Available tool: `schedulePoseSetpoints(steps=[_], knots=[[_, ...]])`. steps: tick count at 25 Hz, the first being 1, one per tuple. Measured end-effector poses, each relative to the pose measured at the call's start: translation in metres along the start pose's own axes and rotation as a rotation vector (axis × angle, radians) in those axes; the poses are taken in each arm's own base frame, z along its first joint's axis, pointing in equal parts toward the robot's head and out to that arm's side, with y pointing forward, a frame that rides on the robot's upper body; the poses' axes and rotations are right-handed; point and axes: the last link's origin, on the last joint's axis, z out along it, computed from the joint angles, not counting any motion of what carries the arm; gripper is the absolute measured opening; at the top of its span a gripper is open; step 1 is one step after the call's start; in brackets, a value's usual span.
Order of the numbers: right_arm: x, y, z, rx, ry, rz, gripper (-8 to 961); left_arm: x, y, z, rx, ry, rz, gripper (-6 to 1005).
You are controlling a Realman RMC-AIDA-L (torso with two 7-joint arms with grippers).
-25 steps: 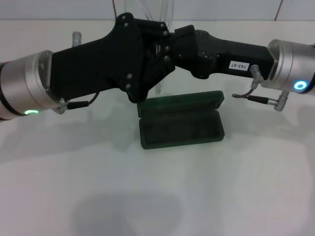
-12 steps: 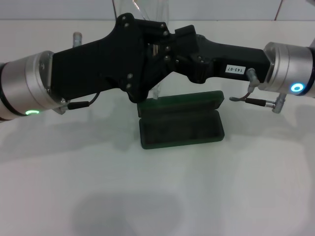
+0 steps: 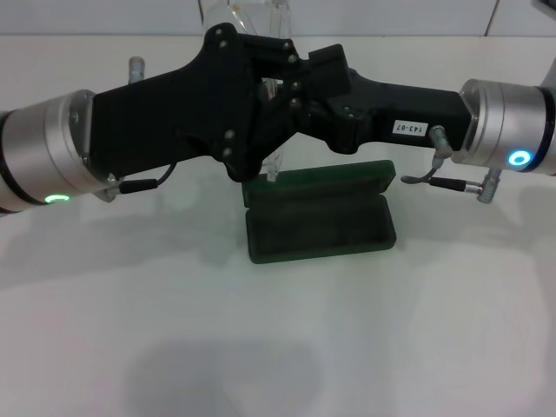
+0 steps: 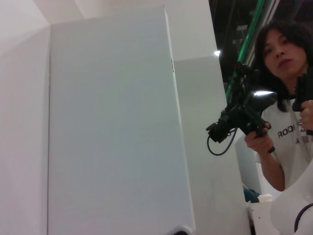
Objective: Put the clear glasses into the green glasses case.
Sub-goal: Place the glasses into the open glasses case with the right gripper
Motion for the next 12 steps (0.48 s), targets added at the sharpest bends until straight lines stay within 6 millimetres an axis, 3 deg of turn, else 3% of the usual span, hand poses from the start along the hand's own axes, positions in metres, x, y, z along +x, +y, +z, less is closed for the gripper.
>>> schedulePoseSetpoints(steps=[12], knots=[[0.0032, 0.0013, 0.0019, -0.006, 0.013, 0.004, 103, -0.0026, 0.0006, -0.0009, 0.006, 0.000, -0.009, 47]])
